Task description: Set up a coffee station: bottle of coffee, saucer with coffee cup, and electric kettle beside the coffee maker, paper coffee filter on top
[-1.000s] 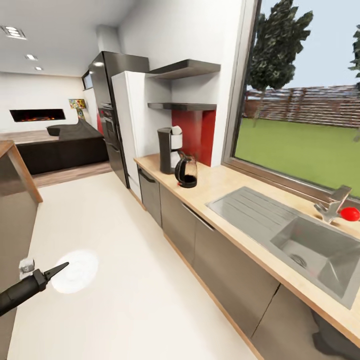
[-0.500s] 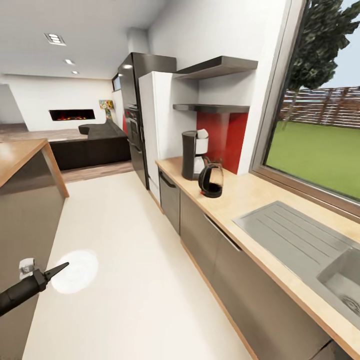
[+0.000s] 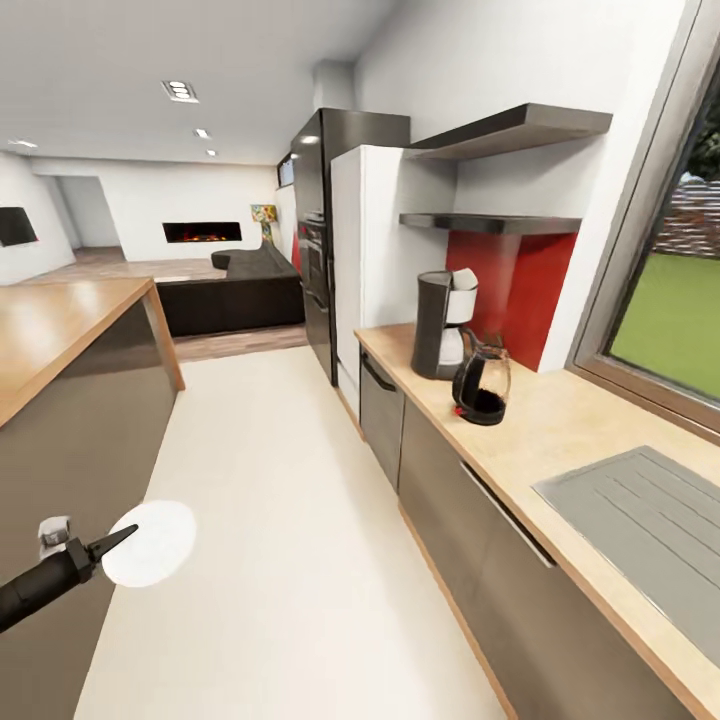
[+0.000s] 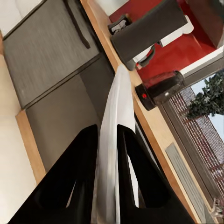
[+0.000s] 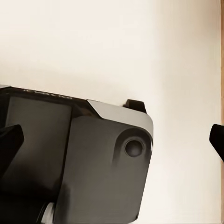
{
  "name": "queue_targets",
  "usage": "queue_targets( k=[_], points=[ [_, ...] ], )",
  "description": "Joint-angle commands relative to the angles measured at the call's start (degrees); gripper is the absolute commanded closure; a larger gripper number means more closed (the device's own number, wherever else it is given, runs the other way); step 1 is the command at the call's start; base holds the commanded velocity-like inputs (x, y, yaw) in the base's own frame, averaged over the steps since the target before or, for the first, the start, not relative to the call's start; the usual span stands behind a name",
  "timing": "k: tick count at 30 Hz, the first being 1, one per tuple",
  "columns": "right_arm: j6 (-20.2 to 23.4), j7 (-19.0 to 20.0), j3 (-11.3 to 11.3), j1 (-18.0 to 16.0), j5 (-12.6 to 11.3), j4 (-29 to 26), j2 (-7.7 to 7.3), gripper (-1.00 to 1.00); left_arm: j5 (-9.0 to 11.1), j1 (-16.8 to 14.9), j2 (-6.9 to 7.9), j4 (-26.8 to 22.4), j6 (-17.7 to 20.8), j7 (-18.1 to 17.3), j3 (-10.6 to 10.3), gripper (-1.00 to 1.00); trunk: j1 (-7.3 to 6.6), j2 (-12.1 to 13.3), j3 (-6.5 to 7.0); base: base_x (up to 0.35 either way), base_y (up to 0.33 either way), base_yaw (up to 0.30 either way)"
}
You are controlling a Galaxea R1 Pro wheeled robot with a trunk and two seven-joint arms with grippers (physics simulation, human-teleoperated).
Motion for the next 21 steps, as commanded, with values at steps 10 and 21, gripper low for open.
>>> queue_targets(
  k=[10,21],
  points=[
    [0.4,-0.2,0.5,0.0,-0.4,-0.1,0.01,-1.00,0.1,-0.1,0.00,0.0,0.3,-0.1,0.0,1.00,0.07,-0.1,0.30,0.313,0.154,0.270],
    [0.4,-0.3,0.5,0.0,-0.5,-0.1,0.01,-1.00,0.1,-0.1,-0.17,0.0,0.2,-0.1,0.0,1.00,0.07,-0.1,0.66,0.313,0.145,0.233]
  ],
)
